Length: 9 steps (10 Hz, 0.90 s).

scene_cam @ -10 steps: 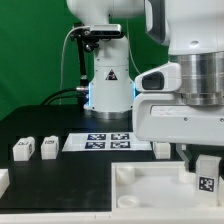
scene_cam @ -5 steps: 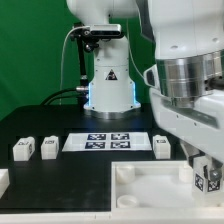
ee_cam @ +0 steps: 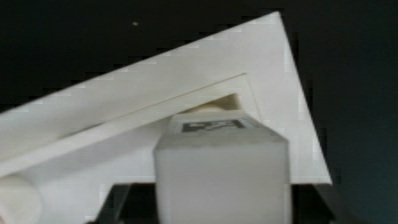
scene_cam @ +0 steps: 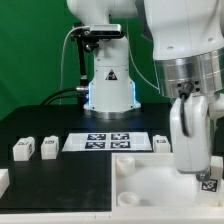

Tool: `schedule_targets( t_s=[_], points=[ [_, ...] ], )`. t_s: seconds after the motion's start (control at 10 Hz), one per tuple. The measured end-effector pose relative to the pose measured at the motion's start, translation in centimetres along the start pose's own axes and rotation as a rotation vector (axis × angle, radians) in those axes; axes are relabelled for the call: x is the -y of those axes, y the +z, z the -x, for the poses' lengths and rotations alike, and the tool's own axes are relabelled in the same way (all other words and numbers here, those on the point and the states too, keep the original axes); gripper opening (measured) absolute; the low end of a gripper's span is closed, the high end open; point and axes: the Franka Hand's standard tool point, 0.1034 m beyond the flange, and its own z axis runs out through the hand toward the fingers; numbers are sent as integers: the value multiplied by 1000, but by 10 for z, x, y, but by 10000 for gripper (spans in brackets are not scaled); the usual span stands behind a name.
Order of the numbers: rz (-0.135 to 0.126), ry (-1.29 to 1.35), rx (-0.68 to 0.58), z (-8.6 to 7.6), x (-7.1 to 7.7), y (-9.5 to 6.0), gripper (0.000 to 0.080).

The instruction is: Assemble one leg

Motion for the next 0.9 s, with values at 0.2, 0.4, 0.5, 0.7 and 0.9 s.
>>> schedule_targets(
  t_s=[0.2,0.4,0.5,0.7,0.9],
  points=[
    [2,-27,-2,1,-2,2,360],
    [6,-35,-4,4,-6,4,581],
    [6,-48,-2,11,-11,2,630],
    [1,-77,15,32,-17,-17,645],
    [-8,-61,50,38,-4,-29,648]
  ],
)
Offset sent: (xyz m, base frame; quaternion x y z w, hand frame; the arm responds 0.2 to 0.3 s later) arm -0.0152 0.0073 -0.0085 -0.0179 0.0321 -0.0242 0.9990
